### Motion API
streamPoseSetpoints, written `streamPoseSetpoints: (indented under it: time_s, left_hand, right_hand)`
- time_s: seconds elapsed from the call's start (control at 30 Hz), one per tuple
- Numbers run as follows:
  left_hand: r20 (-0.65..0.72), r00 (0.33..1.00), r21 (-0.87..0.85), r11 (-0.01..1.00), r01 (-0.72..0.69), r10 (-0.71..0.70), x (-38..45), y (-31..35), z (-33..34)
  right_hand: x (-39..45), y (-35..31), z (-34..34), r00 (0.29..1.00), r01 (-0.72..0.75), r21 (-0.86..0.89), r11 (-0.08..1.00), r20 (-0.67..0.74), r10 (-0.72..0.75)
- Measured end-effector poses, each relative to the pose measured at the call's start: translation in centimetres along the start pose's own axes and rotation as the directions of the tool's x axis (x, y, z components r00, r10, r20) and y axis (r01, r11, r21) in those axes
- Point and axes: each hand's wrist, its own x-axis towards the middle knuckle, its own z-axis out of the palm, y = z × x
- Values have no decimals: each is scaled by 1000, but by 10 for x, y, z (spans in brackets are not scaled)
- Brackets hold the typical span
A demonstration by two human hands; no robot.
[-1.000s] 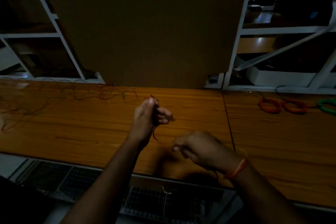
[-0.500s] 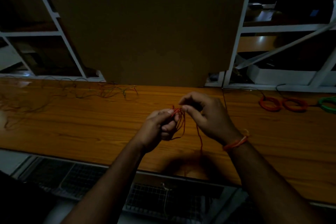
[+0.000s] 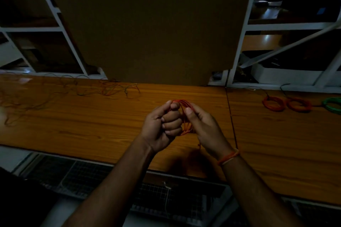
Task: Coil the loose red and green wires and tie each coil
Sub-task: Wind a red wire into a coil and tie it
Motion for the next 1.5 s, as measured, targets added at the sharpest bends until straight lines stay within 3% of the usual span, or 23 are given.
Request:
streamPoseSetpoints:
  time_s: [0.2, 0.37, 0.63, 0.8, 0.9, 0.97, 1.03, 1.23, 1.37, 1.5]
  left_hand:
    - [-26, 997, 9, 997, 74, -74, 0, -13, -2]
    - [-4, 991, 46, 990, 133, -133, -2, -14, -4]
    - [108, 986, -118, 983, 142, -130, 2, -14, -1]
    - [54, 998, -270, 962, 50, -37, -1, -1, -17]
    - [25, 1000, -327, 945, 1, 7, -4, 5, -27]
    - [23, 999, -331, 943, -19, 28, -4, 6, -28]
    - [29, 999, -318, 948, -21, 32, -3, 5, -28]
    - [50, 997, -308, 951, -38, 56, 0, 7, -23]
    - [56, 987, -343, 931, -120, 148, -1, 24, -22]
    - [-92, 949, -283, 906, -316, 302, -3, 47, -16]
  right_hand:
    - [-1, 1, 4, 981, -36, 75, 997, -189, 49]
    - [-1, -1, 2, 979, -120, 88, 989, -156, 133]
    - [-4, -7, -3, 994, -41, 56, 998, -97, 46]
    - [-23, 15, -22, 993, -120, 128, 984, 0, 121]
    - [-33, 35, -29, 990, -128, 134, 983, -48, 135]
    - [-38, 43, -27, 973, -202, 279, 939, -50, 224]
    - [-42, 48, -24, 959, -276, 371, 887, 46, 279]
    - [-49, 57, -11, 927, -348, 348, 871, 265, 265]
    - [-59, 80, -3, 922, -362, 169, 917, 208, 326]
    - [-78, 95, 9, 868, -483, 271, 832, 25, 496]
